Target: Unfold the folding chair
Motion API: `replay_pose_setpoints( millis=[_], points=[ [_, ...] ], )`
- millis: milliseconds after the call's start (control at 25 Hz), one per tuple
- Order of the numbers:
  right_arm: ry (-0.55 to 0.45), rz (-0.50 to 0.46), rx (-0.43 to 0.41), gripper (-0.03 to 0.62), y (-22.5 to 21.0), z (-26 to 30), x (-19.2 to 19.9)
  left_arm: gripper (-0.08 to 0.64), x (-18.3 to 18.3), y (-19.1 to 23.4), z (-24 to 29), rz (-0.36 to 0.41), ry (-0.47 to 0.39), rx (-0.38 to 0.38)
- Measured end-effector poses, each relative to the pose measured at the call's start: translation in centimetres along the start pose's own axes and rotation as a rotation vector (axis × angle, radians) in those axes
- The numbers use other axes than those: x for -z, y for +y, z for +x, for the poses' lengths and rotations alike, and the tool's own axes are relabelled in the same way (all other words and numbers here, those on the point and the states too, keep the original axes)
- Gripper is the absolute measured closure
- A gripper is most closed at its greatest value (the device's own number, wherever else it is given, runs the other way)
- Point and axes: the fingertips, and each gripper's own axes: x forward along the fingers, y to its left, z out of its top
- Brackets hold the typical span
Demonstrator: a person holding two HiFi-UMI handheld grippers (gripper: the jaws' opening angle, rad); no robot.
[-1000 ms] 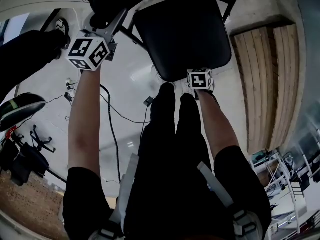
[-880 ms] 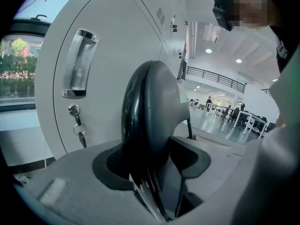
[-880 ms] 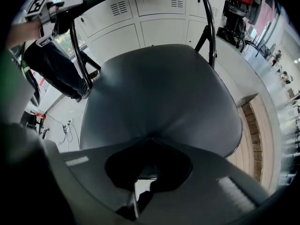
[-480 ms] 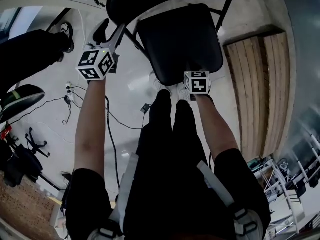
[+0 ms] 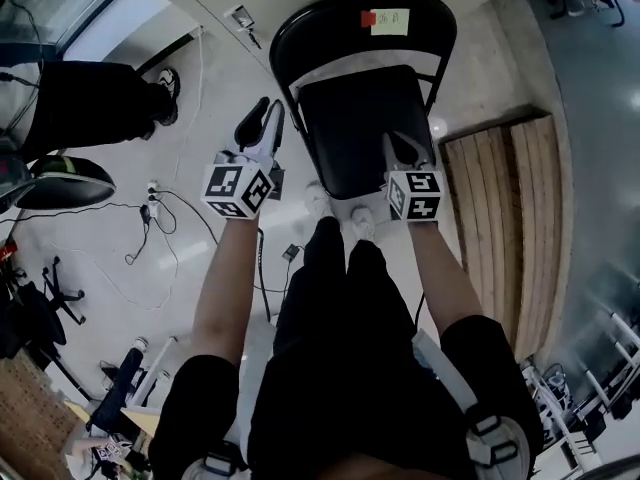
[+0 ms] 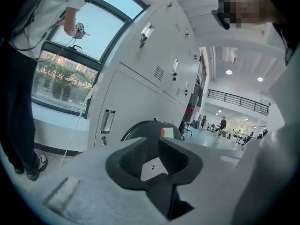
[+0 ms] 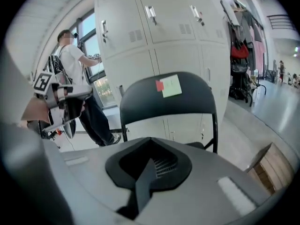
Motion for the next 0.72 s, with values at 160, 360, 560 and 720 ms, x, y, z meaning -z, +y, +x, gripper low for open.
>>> replay_pose_setpoints(
  millis=[160,360,560,720],
  points=[
    [-0.132,0.008,-0.031,0.588,0.2,-3.8,-5.2,0.557,-2.4,-2.8,-3.3,-0.021,-0.068,-0.012],
    [-0.274,0.023,-0.07,0.588,-0.5,-8.0,-10.0,0.557,-4.8,-7.2,-6.8,0.011,-0.15,-0.024],
    [-0.374,-0.019,-0.132,0.588,-1.6,-13.9,-12.9,0.557,-6.5,-11.5,-10.2,0.022,-0.261,-0.105],
    [-0.434,-0.062,-0.152,0.588,-4.0,-18.7,-13.8,0.557,-6.7,-16.1,-12.2,0.044,-0.303,-0.119]
  ],
)
